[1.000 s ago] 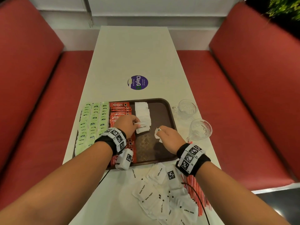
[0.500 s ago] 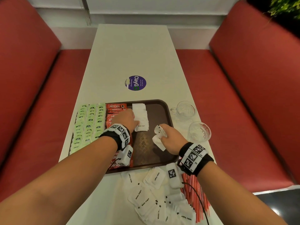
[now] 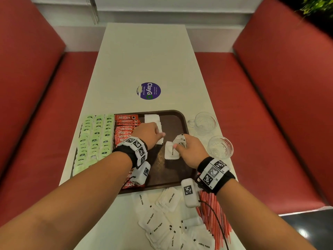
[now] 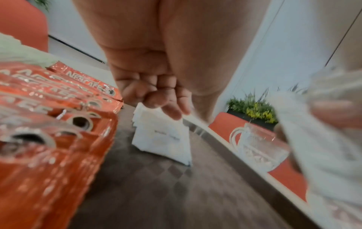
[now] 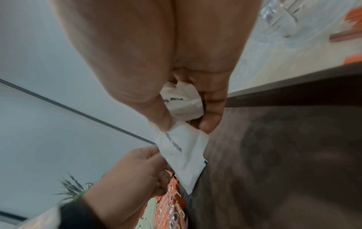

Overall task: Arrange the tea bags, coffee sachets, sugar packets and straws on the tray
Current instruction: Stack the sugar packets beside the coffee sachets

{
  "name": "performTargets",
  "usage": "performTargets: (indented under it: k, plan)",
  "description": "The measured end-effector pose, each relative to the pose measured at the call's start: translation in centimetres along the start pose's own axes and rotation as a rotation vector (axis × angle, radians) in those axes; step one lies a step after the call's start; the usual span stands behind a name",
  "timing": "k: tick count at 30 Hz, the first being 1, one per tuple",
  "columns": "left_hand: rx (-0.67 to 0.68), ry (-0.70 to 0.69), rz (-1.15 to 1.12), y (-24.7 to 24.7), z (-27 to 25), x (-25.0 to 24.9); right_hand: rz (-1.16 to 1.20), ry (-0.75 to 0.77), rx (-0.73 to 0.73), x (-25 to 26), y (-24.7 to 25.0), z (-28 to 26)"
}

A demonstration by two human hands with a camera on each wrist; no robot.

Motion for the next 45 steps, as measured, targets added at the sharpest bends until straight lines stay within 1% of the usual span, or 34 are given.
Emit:
performTargets:
  k: [2,4,6,8,10,12,14,16,18,20,23,26,31,36,38,40,43,45]
  plan:
    - [-0.044,-0.073,-0.181,0.5,-1.0,-0.4,0.07,-0.005,-0.042,0.0,0.3,0.3]
    - [0.012,-0.152,-0.326,0.6,-2.4,-1.0,0.151,-0.012,-0.082,-0.1,0.6,0.6]
    - [0.081,-0.228,-0.384,0.1,-3.5,-1.5,0.196,-0.026,-0.105,0.1,0.7,0.7]
    - [0.099,-0.241,-0.437,-0.3,-3.9,-1.2,0.228,-0.028,-0.112,0.4,0.6,0.7]
    - [0.077,-0.219,-0.527,-0.1,-4.1,-0.7,0.26,-0.031,-0.104,0.9,0.4,0.6]
    - [0.041,-0.209,-0.559,0.4,-4.2,-0.3,0.313,-0.049,-0.064,1.3,0.2,0.5]
    - [0.028,-0.209,-0.552,0.7,-4.2,0.2,0.355,-0.063,-0.016,1.3,-0.2,0.5]
    - [0.016,-0.205,-0.519,0.7,-4.1,0.7,0.314,-0.054,-0.021,1.0,-0.4,0.6]
    - [-0.026,-0.167,-0.439,0.7,-3.6,1.6,0.213,-0.057,-0.031,0.6,-0.7,0.7]
    - [-0.052,-0.102,-0.338,0.5,-3.1,2.7,0.238,-0.119,-0.001,0.1,-1.0,0.6]
    - [0.02,-0.046,-0.172,-0.8,-2.7,3.6,0.376,-0.204,0.032,-0.6,-1.5,0.4]
    - [0.044,0.0,-0.065,-1.5,-2.3,3.6,0.351,-0.183,0.035,-0.4,-1.5,0.2]
    - [-0.045,0.103,-0.02,-0.4,-1.2,3.4,0.271,-0.17,0.066,-0.5,-1.5,0.0]
    - [-0.001,0.171,-0.022,-0.2,-0.5,3.6,0.225,-0.163,0.079,-0.7,-1.6,-0.4]
    - [-0.006,0.186,-0.005,0.0,-0.4,3.6,0.22,-0.154,0.089,-0.5,-1.7,-0.6]
    - [-0.064,0.187,0.006,0.1,-0.3,3.4,0.212,-0.148,0.092,-0.5,-1.6,-0.7]
    - [-0.182,0.165,-0.047,0.3,0.0,2.4,0.205,-0.144,0.094,-0.4,-1.6,-0.7]
    - [-0.179,0.169,-0.045,-0.2,0.4,1.5,0.2,-0.148,0.092,-0.5,-1.6,-0.7]
Point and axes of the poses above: each hand's wrist, its own z-axis towards the middle knuckle, its own y-axis out of the back of the hand, x = y × z, the point moved 6 cm from there along z, towards the middle knuckle, and after that the axes turned 1 degree about -y, right-handed, at the moved point
